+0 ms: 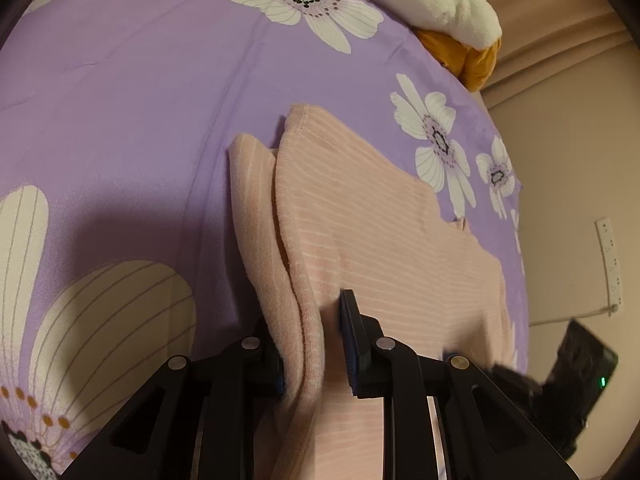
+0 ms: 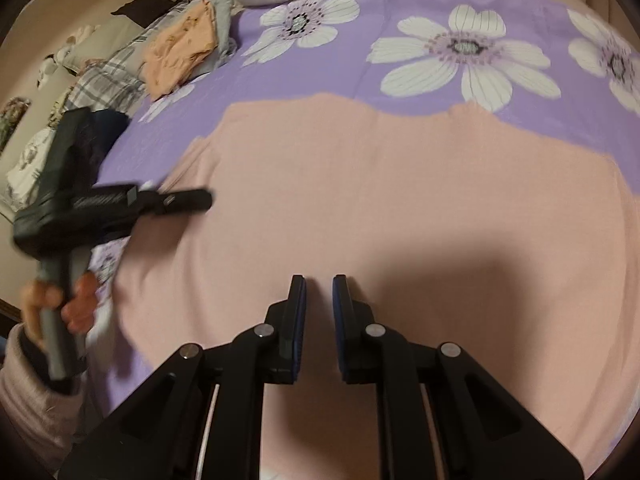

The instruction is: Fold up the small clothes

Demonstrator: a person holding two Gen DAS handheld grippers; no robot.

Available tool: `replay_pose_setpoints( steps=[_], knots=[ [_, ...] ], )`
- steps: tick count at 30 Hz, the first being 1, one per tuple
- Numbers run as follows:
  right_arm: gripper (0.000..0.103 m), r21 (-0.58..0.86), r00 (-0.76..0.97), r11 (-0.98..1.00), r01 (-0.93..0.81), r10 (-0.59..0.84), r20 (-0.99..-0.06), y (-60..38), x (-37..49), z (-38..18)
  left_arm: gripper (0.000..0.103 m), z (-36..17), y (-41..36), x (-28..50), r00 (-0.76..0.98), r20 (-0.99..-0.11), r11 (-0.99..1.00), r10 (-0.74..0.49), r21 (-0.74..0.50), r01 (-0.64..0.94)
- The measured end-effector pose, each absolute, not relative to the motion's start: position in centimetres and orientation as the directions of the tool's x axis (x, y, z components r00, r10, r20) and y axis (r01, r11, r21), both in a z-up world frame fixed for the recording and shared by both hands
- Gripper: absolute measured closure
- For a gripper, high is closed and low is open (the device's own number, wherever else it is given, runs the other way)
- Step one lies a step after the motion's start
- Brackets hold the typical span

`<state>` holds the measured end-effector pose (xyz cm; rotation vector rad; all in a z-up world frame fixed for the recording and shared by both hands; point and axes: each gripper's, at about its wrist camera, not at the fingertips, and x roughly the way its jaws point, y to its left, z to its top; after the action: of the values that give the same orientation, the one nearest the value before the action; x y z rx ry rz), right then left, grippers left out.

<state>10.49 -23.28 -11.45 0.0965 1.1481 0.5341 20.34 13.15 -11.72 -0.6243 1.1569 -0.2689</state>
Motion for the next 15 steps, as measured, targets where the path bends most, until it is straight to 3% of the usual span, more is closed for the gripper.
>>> replay_pose_setpoints(
  steps=[8,15],
  knots=[
    [0.086,0.312,0.253,0.848,-0.429,0.444,-0.859,-22.1,3.0,-12.2,0.081,-11.6,12.9,20.5,0.39,-0.781,0.81,-0.487,-0.571,-0.135],
    [0.087,0.42,0.292,0.836,-0.353,0.525,-0.8,-24.5,3.6,-11.0,0.094,-8.8,11.9,19.8,0.424,-0.799,0.843,-0.427,-0.521,-0.131]
  ],
)
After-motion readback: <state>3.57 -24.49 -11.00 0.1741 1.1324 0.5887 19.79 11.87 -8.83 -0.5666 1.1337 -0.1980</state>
